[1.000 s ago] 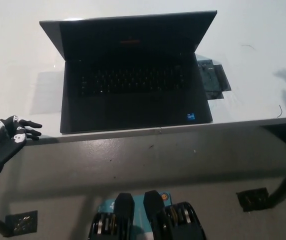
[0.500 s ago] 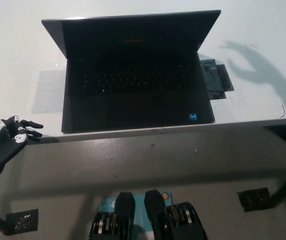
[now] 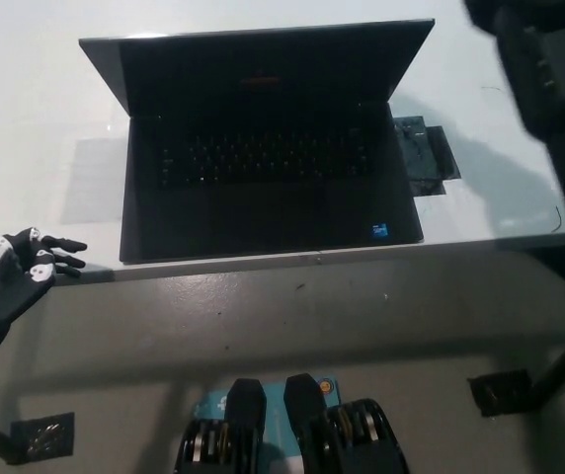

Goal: The robot uses its right hand to push down on the lid of a laptop kept in the middle of the desk to close it

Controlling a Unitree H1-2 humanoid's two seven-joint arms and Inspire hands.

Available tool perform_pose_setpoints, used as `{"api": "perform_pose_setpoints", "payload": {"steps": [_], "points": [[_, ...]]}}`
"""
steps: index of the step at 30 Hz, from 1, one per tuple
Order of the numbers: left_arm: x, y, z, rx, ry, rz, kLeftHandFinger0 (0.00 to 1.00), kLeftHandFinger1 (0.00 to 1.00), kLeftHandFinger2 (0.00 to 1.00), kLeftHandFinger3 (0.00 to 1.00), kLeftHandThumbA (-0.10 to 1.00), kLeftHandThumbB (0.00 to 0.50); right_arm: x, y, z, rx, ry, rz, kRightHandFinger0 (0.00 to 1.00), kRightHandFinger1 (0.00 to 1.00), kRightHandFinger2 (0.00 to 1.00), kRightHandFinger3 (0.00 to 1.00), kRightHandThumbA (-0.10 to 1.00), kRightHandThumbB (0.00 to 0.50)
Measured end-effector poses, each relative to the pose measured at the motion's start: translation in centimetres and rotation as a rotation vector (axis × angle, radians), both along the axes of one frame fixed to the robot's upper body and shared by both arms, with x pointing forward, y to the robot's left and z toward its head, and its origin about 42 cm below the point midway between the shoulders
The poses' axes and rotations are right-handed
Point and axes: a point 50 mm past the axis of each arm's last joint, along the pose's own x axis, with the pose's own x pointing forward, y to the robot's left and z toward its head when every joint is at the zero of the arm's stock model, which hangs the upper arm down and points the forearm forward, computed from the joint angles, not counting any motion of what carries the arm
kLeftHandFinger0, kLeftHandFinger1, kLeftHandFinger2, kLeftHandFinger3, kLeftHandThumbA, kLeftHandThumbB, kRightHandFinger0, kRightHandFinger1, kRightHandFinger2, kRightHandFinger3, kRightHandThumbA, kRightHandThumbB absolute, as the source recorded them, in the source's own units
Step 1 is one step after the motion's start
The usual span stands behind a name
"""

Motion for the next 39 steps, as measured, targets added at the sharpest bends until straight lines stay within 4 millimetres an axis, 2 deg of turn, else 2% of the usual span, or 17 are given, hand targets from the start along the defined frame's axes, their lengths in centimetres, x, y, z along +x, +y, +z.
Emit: {"api": "perform_pose_setpoints", "payload": {"steps": [2, 4, 7, 9, 12, 17, 19, 21, 22, 23, 24, 26, 28, 30, 32, 35, 39], "points": [[0.0, 0.0, 0.0, 0.0, -0.001, -0.001, 0.56, 0.51, 0.55, 0.48, -0.1, 0.117, 0.2, 0.5, -1.3, 0.002, 0.029, 0.005, 1.0, 0.88, 0.77, 0.92, 0.14, 0.278], [0.1, 0.0, 0.1, 0.0, -0.003, -0.001, 0.57, 0.51, 0.55, 0.49, -0.1, 0.108, 0.3, 0.8, -2.7, 0.0, 0.052, 0.006, 1.0, 0.93, 0.8, 0.94, 0.18, 0.29], [0.2, -0.1, 0.2, 0.0, -0.006, -0.003, 0.56, 0.51, 0.56, 0.51, -0.1, 0.092, 0.4, 0.8, -4.5, -0.009, 0.079, -0.002, 1.0, 0.92, 0.81, 0.94, 0.16, 0.288], [0.2, -0.1, 0.3, 0.001, -0.007, -0.007, 0.56, 0.51, 0.56, 0.52, -0.1, 0.09, 0.6, 0.5, -5.7, -0.013, 0.102, -0.012, 1.0, 0.92, 0.81, 0.95, 0.2, 0.319], [0.4, -0.1, 0.4, 0.004, -0.011, -0.013, 0.55, 0.51, 0.55, 0.52, -0.1, 0.09, 0.7, 0.2, -6.0, -0.013, 0.088, -0.019, 1.0, 0.94, 0.79, 0.94, 0.19, 0.312], [0.6, -0.1, 0.7, 0.005, -0.02, -0.017, 0.54, 0.51, 0.55, 0.51, -0.1, 0.098, 0.8, -0.3, -6.2, -0.008, 0.077, -0.028, 1.0, 0.95, 0.83, 0.95, 0.2, 0.303], [0.6, -0.1, 0.7, 0.005, -0.02, -0.017, 0.54, 0.51, 0.55, 0.51, -0.1, 0.106, 0.9, -0.4, -6.3, -0.004, 0.072, -0.031, 1.0, 0.94, 0.84, 0.96, 0.22, 0.319], [0.6, -0.2, 0.7, 0.005, -0.021, -0.018, 0.54, 0.5, 0.55, 0.5, -0.1, 0.105, 0.9, -0.7, -6.3, 0.001, 0.068, -0.035, 1.0, 0.94, 0.84, 0.96, 0.2, 0.314], [0.6, -0.2, 0.7, 0.005, -0.021, -0.018, 0.55, 0.51, 0.55, 0.49, -0.1, 0.112, 0.9, -0.8, -6.4, 0.006, 0.066, -0.037, 1.0, 0.94, 0.84, 0.97, 0.22, 0.308], [0.6, -0.2, 0.7, 0.005, -0.021, -0.018, 0.56, 0.51, 0.54, 0.49, -0.1, 0.108, 0.9, -1.0, -6.6, 0.014, 0.067, -0.04, 1.0, 0.9, 0.77, 0.92, 0.17, 0.318], [0.6, -0.1, 0.7, 0.005, -0.021, -0.017, 0.56, 0.51, 0.54, 0.49, -0.1, 0.109, 0.9, -1.2, -6.9, 0.019, 0.066, -0.042, 1.0, 0.95, 0.8, 0.95, 0.22, 0.274], [0.7, -0.1, 0.8, 0.006, -0.024, -0.017, 0.54, 0.5, 0.53, 0.5, -0.1, 0.097, 0.5, -1.8, -7.8, 0.043, 0.063, -0.046, 1.0, 0.98, 0.84, 0.99, 0.22, 0.27], [0.7, -0.1, 0.9, 0.006, -0.028, -0.018, 0.53, 0.5, 0.52, 0.5, -0.1, 0.096, 0.1, -2.3, -8.4, 0.071, 0.056, -0.046, 1.0, 0.99, 0.86, 1.0, 0.16, 0.261], [0.8, -0.1, 1.0, 0.008, -0.035, -0.019, 0.52, 0.49, 0.52, 0.49, -0.1, 0.097, -0.3, -2.8, -9.0, 0.106, 0.059, -0.049, 1.0, 0.97, 0.84, 0.99, 0.15, 0.256], [0.8, -0.1, 1.0, 0.008, -0.037, -0.02, 0.52, 0.5, 0.52, 0.49, -0.1, 0.105, -0.8, -3.4, -9.8, 0.133, 0.064, -0.054, 1.0, 0.97, 0.88, 1.0, 0.14, 0.25], [0.8, -0.1, 1.1, 0.008, -0.037, -0.021, 0.51, 0.5, 0.52, 0.51, -0.1, 0.106, -1.7, -4.2, -10.9, 0.18, 0.058, -0.056, 1.0, 1.0, 0.88, 1.0, 0.23, 0.282], [0.9, 0.0, 1.2, 0.01, -0.04, -0.022, 0.51, 0.49, 0.51, 0.5, -0.1, 0.105, -3.5, -4.5, -13.3, 0.249, 0.068, -0.049, 1.0, 1.0, 0.92, 1.0, 0.19, 0.258]]}}
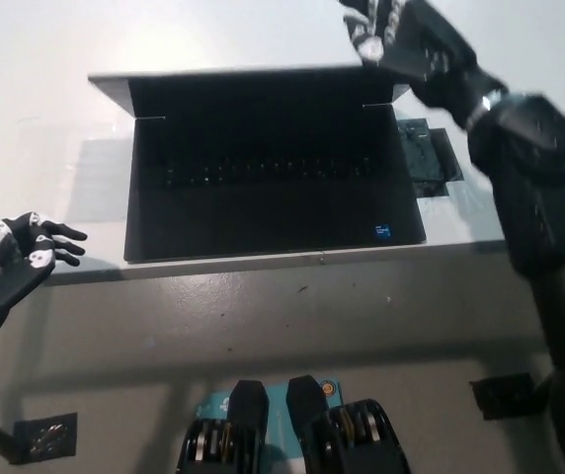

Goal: The robot uses its right hand to push down on the lid of a laptop kept in the middle of the desk to close it

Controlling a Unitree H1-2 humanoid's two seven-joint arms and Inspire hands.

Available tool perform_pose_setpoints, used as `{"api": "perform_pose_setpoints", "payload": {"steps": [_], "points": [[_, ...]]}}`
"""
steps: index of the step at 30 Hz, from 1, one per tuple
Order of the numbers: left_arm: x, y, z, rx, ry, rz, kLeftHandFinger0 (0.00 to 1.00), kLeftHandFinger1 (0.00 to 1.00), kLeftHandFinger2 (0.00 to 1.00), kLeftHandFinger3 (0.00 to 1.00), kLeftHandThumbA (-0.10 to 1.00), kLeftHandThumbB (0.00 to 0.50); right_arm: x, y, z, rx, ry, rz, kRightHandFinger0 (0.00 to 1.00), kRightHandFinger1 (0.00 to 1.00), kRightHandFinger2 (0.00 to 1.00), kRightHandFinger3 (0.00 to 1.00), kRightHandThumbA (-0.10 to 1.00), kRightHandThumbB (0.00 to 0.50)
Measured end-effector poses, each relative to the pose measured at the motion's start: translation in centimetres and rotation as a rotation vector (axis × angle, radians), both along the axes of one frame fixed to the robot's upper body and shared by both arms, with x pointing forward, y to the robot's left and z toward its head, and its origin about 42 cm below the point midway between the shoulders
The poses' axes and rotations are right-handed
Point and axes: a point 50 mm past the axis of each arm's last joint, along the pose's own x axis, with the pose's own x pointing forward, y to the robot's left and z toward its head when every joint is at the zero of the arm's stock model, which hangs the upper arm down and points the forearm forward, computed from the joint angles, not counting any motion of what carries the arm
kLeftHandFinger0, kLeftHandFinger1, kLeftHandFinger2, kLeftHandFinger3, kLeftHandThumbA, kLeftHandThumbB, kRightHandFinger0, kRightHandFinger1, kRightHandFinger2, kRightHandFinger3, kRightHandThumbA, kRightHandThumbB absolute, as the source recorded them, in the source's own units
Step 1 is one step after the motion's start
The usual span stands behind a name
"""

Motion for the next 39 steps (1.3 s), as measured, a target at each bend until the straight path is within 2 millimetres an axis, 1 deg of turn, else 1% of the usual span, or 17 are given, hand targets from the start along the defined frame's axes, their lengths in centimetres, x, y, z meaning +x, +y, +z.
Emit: {"api": "perform_pose_setpoints", "payload": {"steps": [1, 4, 6, 7, 10, 12, 15, 16, 17, 20, 22, 23, 26, 30, 35, 36, 39], "points": [[0.0, 0.0, 0.0, 0.0, 0.0, 0.0, 0.51, 0.49, 0.52, 0.5, -0.1, 0.105, -0.7, 0.0, -1.0, 0.018, 0.012, 0.002, 1.0, 1.0, 0.92, 1.0, 0.19, 0.255], [0.1, 0.0, 0.1, 0.001, -0.002, 0.001, 0.53, 0.5, 0.53, 0.5, -0.1, 0.116, -2.4, 0.0, -3.2, 0.052, 0.038, 0.009, 1.0, 1.0, 0.9, 1.0, 0.15, 0.196], [0.1, 0.0, 0.2, 0.001, -0.003, -0.001, 0.53, 0.5, 0.53, 0.5, -0.1, 0.113, -3.3, 0.0, -4.8, 0.063, 0.072, 0.011, 1.0, 0.99, 0.88, 1.0, 0.13, 0.182], [0.1, 0.0, 0.3, 0.002, -0.005, -0.001, 0.52, 0.49, 0.52, 0.5, -0.1, 0.117, -3.7, -0.1, -5.6, 0.067, 0.092, 0.01, 1.0, 1.0, 0.9, 1.0, 0.15, 0.175], [0.2, 0.0, 0.5, 0.004, -0.008, -0.002, 0.51, 0.48, 0.51, 0.49, -0.1, 0.118, -4.8, -0.3, -8.4, 0.072, 0.171, 0.002, 1.0, 1.0, 0.91, 1.0, 0.17, 0.17], [0.3, 0.1, 0.6, 0.006, -0.011, -0.002, 0.52, 0.49, 0.52, 0.49, -0.1, 0.114, -5.5, -0.5, -10.0, 0.075, 0.215, -0.006, 1.0, 0.98, 0.88, 1.0, 0.17, 0.18], [0.3, 0.2, 0.6, 0.007, -0.012, -0.001, 0.52, 0.49, 0.52, 0.49, -0.1, 0.112, -6.2, -0.5, -11.5, 0.081, 0.256, -0.015, 1.0, 0.98, 0.89, 1.0, 0.17, 0.18], [0.3, 0.1, 0.7, 0.007, -0.012, -0.002, 0.52, 0.49, 0.52, 0.48, -0.1, 0.111, -6.6, -0.5, -12.2, 0.085, 0.274, -0.019, 1.0, 0.96, 0.89, 1.0, 0.16, 0.199], [0.4, 0.1, 0.7, 0.007, -0.013, -0.002, 0.52, 0.49, 0.52, 0.49, -0.1, 0.116, -6.8, -0.6, -12.6, 0.089, 0.285, -0.022, 1.0, 0.96, 0.89, 1.0, 0.15, 0.213], [0.4, 0.1, 0.8, 0.008, -0.015, -0.003, 0.52, 0.49, 0.51, 0.5, -0.1, 0.098, -7.2, -0.5, -13.5, 0.104, 0.311, -0.032, 1.0, 1.0, 0.92, 1.0, 0.16, 0.193], [0.5, 0.1, 0.9, 0.008, -0.018, -0.004, 0.51, 0.49, 0.52, 0.5, -0.1, 0.102, -7.4, -0.5, -13.8, 0.108, 0.32, -0.035, 1.0, 1.0, 0.92, 1.0, 0.16, 0.199], [0.5, 0.1, 1.0, 0.008, -0.019, -0.004, 0.51, 0.49, 0.53, 0.5, -0.1, 0.107, -7.4, -0.5, -13.9, 0.111, 0.323, -0.037, 1.0, 1.0, 0.91, 1.0, 0.18, 0.22], [0.6, 0.1, 1.1, 0.01, -0.021, -0.005, 0.53, 0.5, 0.53, 0.5, -0.1, 0.108, -7.4, -0.6, -14.3, 0.115, 0.336, -0.041, 1.0, 1.0, 0.89, 1.0, 0.19, 0.232], [0.6, 0.1, 1.1, 0.009, -0.022, -0.005, 0.52, 0.49, 0.53, 0.49, -0.1, 0.097, -7.4, -0.8, -14.7, 0.123, 0.349, -0.049, 1.0, 1.0, 0.86, 1.0, 0.17, 0.217], [0.6, 0.1, 1.1, 0.01, -0.021, -0.005, 0.54, 0.52, 0.55, 0.49, -0.1, 0.114, -7.4, -1.0, -15.3, 0.138, 0.364, -0.058, 1.0, 1.0, 0.89, 1.0, 0.16, 0.198], [0.6, 0.1, 1.1, 0.01, -0.021, -0.005, 0.54, 0.51, 0.55, 0.49, -0.1, 0.112, -7.4, -1.0, -15.3, 0.143, 0.364, -0.059, 1.0, 1.0, 0.89, 1.0, 0.15, 0.21], [0.6, 0.1, 1.1, 0.009, -0.021, -0.005, 0.53, 0.5, 0.53, 0.49, -0.1, 0.116, -7.4, -1.1, -15.3, 0.152, 0.361, -0.058, 1.0, 1.0, 0.9, 1.0, 0.13, 0.198]]}}
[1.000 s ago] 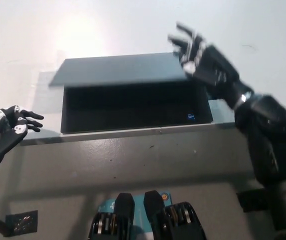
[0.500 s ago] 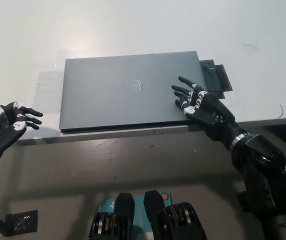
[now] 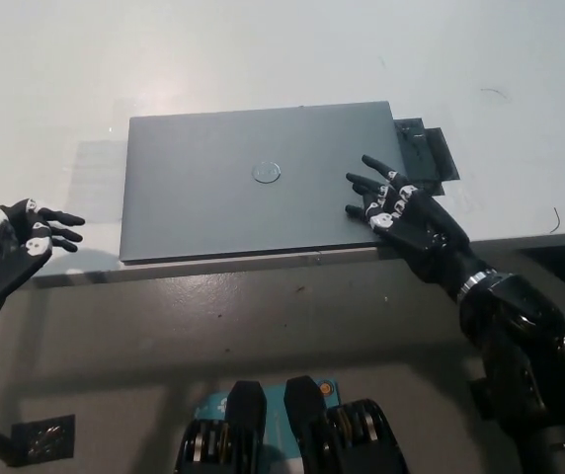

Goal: The robot uses its right hand to push down on the lid of a laptop kept in the middle of the desk to close it

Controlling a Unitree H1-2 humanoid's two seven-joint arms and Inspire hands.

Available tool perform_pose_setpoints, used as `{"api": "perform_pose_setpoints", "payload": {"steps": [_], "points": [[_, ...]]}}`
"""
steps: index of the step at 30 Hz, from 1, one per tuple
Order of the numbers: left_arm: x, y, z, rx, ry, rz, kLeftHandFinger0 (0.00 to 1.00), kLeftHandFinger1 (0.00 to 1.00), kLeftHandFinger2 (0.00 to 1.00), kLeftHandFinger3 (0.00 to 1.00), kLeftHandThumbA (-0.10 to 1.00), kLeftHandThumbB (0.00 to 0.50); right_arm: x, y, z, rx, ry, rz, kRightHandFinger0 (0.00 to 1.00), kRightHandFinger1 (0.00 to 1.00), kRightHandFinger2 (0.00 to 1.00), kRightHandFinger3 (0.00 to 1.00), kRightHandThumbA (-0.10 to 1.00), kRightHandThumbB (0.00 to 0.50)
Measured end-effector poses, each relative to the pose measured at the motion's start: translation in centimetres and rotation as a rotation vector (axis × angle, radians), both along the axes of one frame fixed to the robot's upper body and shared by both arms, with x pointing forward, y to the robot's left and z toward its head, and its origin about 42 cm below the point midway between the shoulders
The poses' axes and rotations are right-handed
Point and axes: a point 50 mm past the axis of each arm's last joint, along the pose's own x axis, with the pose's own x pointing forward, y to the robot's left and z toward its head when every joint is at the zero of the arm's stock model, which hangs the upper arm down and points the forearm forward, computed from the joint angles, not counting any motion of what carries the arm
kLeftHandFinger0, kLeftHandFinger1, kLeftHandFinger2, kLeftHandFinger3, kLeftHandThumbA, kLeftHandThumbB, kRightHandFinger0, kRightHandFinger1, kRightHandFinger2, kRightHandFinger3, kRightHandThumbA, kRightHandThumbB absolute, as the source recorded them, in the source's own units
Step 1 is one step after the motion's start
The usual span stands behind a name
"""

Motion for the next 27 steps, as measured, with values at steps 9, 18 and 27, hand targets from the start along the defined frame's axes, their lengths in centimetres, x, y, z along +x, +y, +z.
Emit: {"api": "perform_pose_setpoints", "payload": {"steps": [9, 18, 27], "points": [[-0.2, 0.1, -0.3, 0.0, 0.007, 0.002, 0.53, 0.49, 0.52, 0.49, -0.1, 0.109, -0.8, -1.0, 4.3, -0.001, -0.126, 0.013, 1.0, 1.0, 0.89, 1.0, 0.18, 0.184], [-0.3, 0.2, -0.4, -0.001, 0.01, 0.005, 0.55, 0.49, 0.53, 0.48, -0.1, 0.123, -3.9, -7.2, 10.8, -0.062, -0.31, -0.036, 1.0, 1.0, 0.89, 1.0, 0.2, 0.17], [-0.4, 0.3, -0.4, -0.002, 0.01, 0.008, 0.54, 0.5, 0.53, 0.47, -0.1, 0.117, -7.9, -14.9, 7.2, -0.12, -0.194, -0.167, 1.0, 1.0, 0.92, 1.0, 0.15, 0.168]]}}
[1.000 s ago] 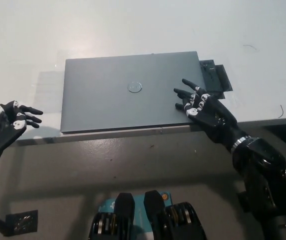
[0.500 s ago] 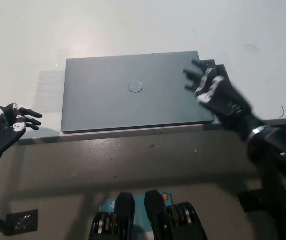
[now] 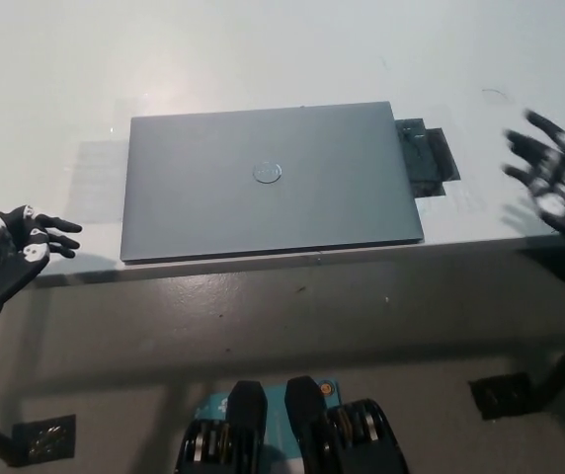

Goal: The robot uses its right hand to push down on the lid of a laptop kept in the middle of the desk to close it

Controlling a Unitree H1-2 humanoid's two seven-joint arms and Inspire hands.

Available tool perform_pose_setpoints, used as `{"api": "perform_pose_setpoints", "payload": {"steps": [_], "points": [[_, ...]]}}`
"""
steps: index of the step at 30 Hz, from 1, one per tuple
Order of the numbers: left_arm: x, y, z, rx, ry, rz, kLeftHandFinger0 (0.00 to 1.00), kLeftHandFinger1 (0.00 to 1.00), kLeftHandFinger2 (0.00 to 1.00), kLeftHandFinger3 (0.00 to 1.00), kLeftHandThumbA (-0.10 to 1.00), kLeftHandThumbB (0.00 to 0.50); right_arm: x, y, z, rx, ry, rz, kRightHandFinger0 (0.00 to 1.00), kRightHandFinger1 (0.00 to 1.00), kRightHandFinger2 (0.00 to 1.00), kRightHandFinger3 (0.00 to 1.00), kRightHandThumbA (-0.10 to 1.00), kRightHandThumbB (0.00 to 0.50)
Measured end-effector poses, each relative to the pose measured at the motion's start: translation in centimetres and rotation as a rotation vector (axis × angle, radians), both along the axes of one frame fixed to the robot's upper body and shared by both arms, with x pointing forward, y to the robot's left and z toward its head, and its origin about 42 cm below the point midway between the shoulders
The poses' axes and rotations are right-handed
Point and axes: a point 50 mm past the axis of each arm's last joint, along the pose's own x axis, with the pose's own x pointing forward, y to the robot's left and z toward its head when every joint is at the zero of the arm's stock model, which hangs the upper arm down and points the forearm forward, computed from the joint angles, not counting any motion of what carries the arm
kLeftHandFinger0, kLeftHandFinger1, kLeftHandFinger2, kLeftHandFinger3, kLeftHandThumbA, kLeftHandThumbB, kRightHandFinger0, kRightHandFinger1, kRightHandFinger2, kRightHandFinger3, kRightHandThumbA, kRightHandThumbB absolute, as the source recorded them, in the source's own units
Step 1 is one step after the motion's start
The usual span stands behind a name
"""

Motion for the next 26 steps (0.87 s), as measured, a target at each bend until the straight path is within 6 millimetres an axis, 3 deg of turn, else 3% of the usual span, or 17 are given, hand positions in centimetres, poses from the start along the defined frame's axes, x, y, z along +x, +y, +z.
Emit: {"api": "perform_pose_setpoints", "payload": {"steps": [5, 9, 20, 26], "points": [[0.0, 0.0, 0.0, 0.0, 0.001, 0.0, 0.54, 0.5, 0.53, 0.49, -0.1, 0.105, -1.9, -2.1, -2.1, 0.006, 0.055, -0.049, 1.0, 1.0, 0.93, 1.0, 0.13, 0.16], [0.0, 0.0, 0.0, -0.001, 0.001, 0.0, 0.52, 0.48, 0.51, 0.48, -0.1, 0.11, -2.8, -2.7, -3.1, 0.015, 0.082, -0.066, 1.0, 1.0, 0.92, 1.0, 0.12, 0.164], [0.0, 0.0, -0.1, 0.0, 0.001, 0.001, 0.57, 0.51, 0.56, 0.48, -0.1, 0.108, -3.2, -3.2, -3.3, 0.021, 0.086, -0.083, 1.0, 1.0, 0.92, 1.0, 0.12, 0.158], [0.0, 0.0, 0.0, 0.0, 0.0, 0.0, 0.56, 0.51, 0.55, 0.49, -0.1, 0.109, -3.2, -3.2, -3.3, 0.021, 0.085, -0.083, 1.0, 1.0, 0.91, 1.0, 0.15, 0.183]]}}
